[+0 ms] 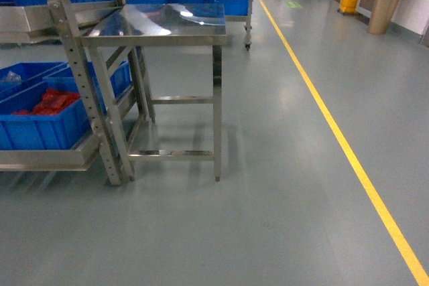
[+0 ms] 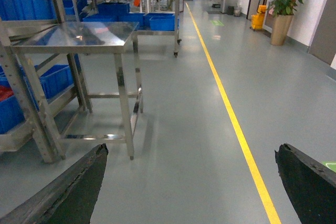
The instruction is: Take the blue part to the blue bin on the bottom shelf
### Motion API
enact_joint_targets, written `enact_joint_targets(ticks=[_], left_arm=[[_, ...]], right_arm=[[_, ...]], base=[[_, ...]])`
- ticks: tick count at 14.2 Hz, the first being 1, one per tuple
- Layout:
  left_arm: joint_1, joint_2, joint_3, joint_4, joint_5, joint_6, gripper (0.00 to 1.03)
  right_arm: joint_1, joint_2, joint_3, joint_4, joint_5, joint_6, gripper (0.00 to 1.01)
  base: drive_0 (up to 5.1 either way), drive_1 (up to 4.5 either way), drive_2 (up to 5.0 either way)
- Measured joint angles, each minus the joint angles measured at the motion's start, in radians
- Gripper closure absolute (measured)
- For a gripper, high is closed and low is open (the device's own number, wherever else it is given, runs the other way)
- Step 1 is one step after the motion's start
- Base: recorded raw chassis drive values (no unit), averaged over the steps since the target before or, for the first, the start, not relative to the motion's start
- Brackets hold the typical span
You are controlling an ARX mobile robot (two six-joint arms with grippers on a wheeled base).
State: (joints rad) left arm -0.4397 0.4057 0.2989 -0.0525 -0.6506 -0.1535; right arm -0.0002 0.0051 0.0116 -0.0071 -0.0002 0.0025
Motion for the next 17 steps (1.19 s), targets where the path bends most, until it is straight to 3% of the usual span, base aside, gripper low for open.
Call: enact_joint_targets(ticks=[17], left_arm=[[0.0, 0.0, 0.0, -0.001, 0.0, 0.0, 0.59]], right_arm=[[0.0, 0.0, 0.0, 0.0, 0.0, 0.0, 0.03]], base=[[-0.1, 4.12, -4.2]])
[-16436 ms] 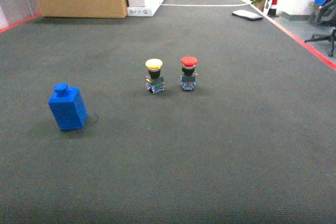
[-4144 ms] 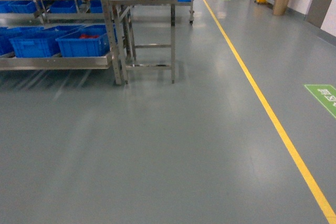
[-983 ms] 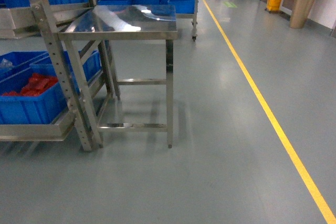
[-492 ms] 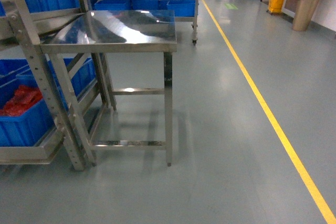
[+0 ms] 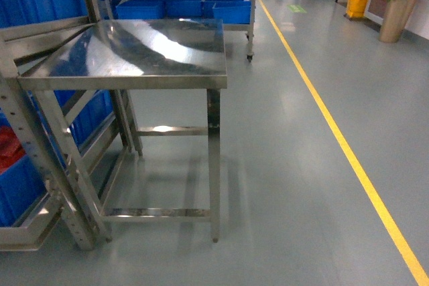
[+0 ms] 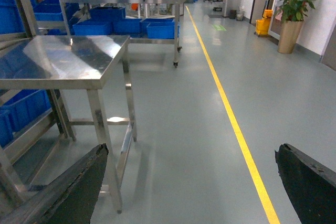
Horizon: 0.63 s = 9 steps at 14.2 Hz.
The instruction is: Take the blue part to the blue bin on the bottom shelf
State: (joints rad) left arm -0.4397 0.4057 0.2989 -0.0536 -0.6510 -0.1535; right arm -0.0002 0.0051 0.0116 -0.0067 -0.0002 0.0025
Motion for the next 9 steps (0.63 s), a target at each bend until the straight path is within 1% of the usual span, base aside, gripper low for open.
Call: enact_joint_targets(ticks=[1, 6, 7, 9], left_arm=[[0.0, -0.002, 0.0, 0.001, 0.0, 0.0, 0.59], [0.0, 0.002, -0.001, 0.002, 0.003, 0.0, 0.59], [0.0, 0.0, -0.001, 0.002, 0.003, 0.0, 0.59], [-0.002, 0.0, -0.001, 0.001, 0.005, 0.0, 0.59]], right_arm=[[0.0, 0.0, 0.0, 0.005, 0.0, 0.0, 0.03], [0.0, 0.0, 0.0, 0.004, 0.0, 0.0, 0.03], [0.0, 0.0, 0.0, 0.003, 0.0, 0.0, 0.03], [0.0, 0.0, 0.0, 0.002, 0.002, 0.0, 0.03]], base=[[0.0, 4.23, -4.2], [0.0, 0.0, 0.0], [-3.1, 1.63, 1.6], [-4.7, 3.62, 1.6]])
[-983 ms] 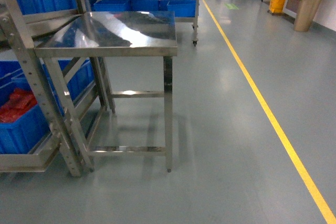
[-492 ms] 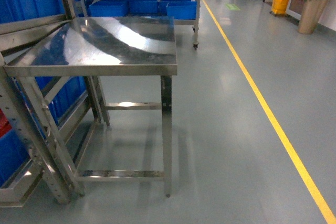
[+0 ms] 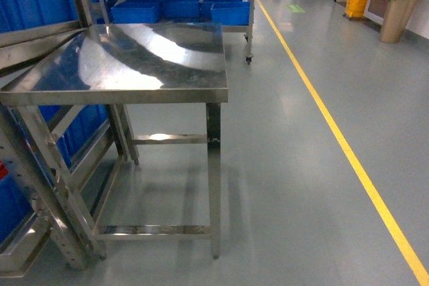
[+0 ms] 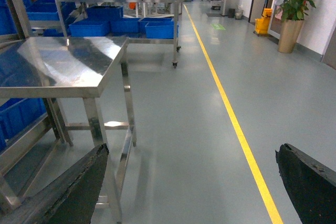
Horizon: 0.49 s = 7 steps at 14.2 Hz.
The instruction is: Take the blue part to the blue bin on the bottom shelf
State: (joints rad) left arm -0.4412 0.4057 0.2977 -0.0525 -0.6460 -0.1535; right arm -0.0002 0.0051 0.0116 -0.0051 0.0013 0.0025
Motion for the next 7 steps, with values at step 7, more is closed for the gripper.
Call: enact_joint_targets(ticks=[7], left_arm=[[0.0, -0.001, 0.0, 0.0, -0.005, 0.0, 0.59]], right_arm=[[0.0, 0.0, 0.0, 0.001, -0.001, 0.0, 0.03]], base=[[-4.8, 3.5, 1.5]])
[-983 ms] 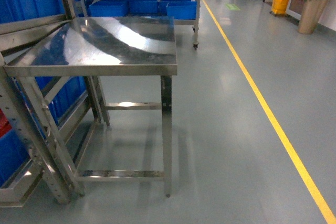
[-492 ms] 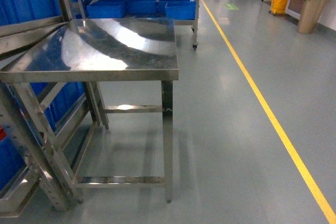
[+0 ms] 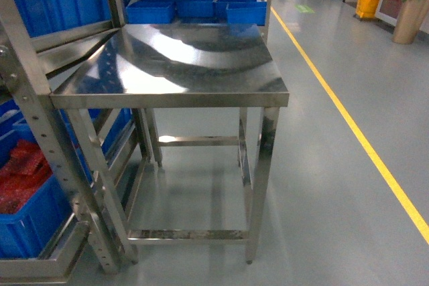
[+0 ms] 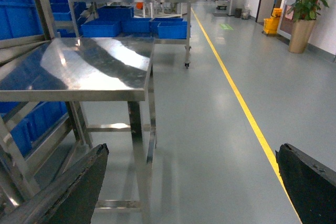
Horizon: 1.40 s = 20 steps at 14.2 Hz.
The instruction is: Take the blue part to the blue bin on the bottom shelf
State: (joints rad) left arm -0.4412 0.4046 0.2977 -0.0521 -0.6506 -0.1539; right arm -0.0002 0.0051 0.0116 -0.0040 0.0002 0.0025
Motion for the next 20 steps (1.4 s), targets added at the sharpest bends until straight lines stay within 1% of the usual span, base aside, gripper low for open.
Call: enact_joint_targets(ticks=[20], left_arm=[[0.0, 0.001, 0.0, 0.0, 0.0, 0.0, 0.59]], right_arm=[[0.0, 0.0, 0.0, -0.003, 0.0, 0.0, 0.03]], base=[[-4.8, 3.39, 1.5]])
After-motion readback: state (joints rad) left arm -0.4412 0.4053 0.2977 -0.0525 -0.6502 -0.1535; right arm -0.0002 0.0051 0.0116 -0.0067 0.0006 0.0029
